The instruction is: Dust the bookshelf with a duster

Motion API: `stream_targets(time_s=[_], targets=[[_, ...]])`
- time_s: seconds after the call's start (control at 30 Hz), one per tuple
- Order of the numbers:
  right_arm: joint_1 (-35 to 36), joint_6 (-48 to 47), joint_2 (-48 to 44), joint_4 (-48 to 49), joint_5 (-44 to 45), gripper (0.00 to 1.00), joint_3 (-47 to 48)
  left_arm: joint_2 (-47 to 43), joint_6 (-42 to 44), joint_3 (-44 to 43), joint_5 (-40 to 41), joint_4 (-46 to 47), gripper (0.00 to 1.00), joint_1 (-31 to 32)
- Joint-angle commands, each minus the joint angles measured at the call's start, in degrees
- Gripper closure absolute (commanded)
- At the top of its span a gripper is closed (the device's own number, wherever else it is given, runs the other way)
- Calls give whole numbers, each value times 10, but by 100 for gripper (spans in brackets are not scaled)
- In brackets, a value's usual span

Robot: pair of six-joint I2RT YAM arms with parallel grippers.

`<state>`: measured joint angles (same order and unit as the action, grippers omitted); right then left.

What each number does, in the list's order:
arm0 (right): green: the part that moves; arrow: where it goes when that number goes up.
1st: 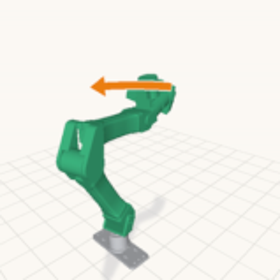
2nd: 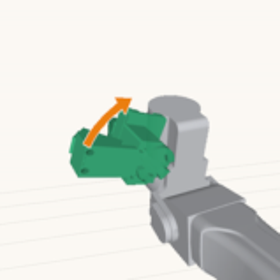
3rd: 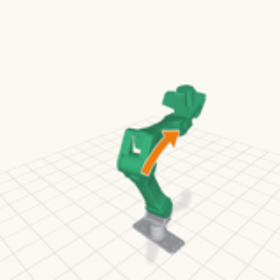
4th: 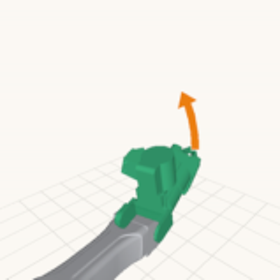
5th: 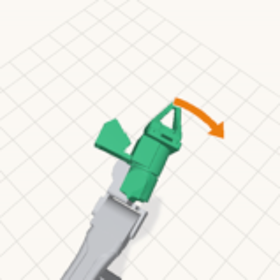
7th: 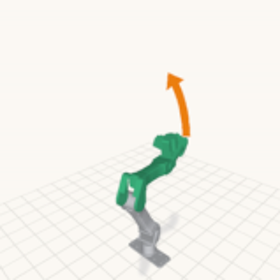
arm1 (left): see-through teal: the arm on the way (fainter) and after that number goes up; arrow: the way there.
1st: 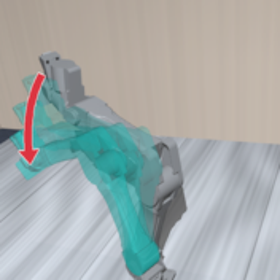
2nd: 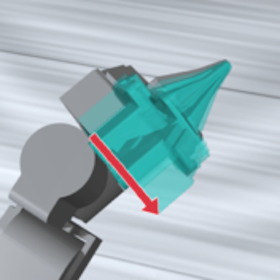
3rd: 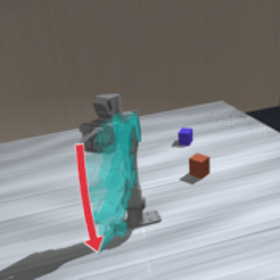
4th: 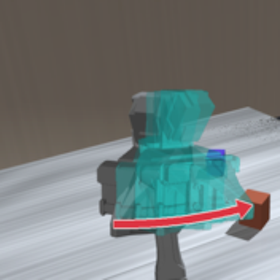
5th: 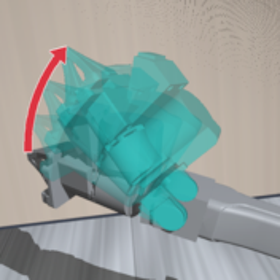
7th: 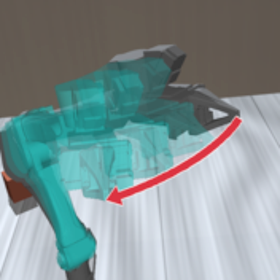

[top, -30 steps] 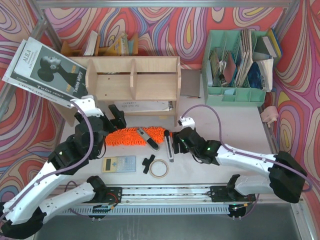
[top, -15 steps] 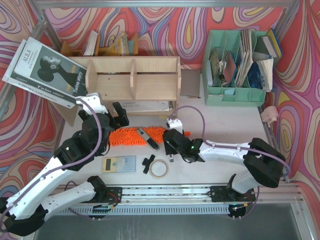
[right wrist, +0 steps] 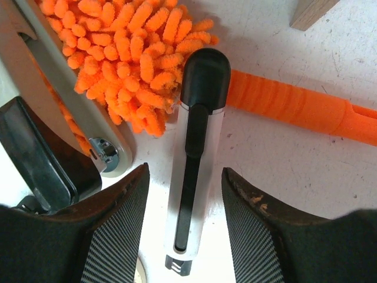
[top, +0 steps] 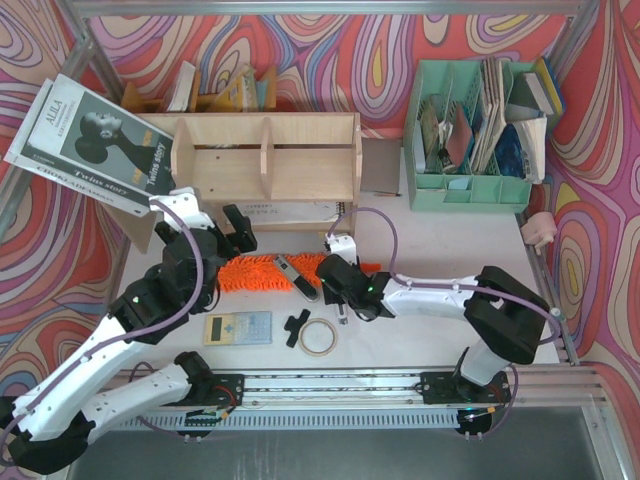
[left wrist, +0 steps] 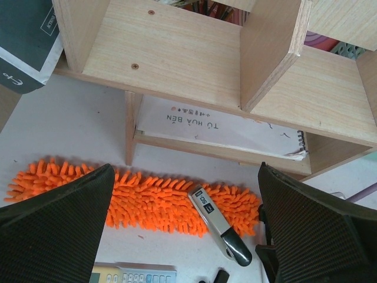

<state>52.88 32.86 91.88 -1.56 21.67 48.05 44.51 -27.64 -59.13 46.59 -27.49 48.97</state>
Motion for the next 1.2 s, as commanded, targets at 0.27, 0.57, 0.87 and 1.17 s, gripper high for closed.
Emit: stream_targets(time_s=[0.27,0.57,0.87,1.17], targets=[[3,13,54,-32,40,52,41,0,13,5,8,21,2,-2],[3,14,58,-41,54,61,46,2,15,7,8,24,2,-2],[3,10,14,-50,59,67,25,5,14,7,9,22,2,-2],[3,-9,-79,-85,61,68,-13,6,13,10,10,24,2,-2]])
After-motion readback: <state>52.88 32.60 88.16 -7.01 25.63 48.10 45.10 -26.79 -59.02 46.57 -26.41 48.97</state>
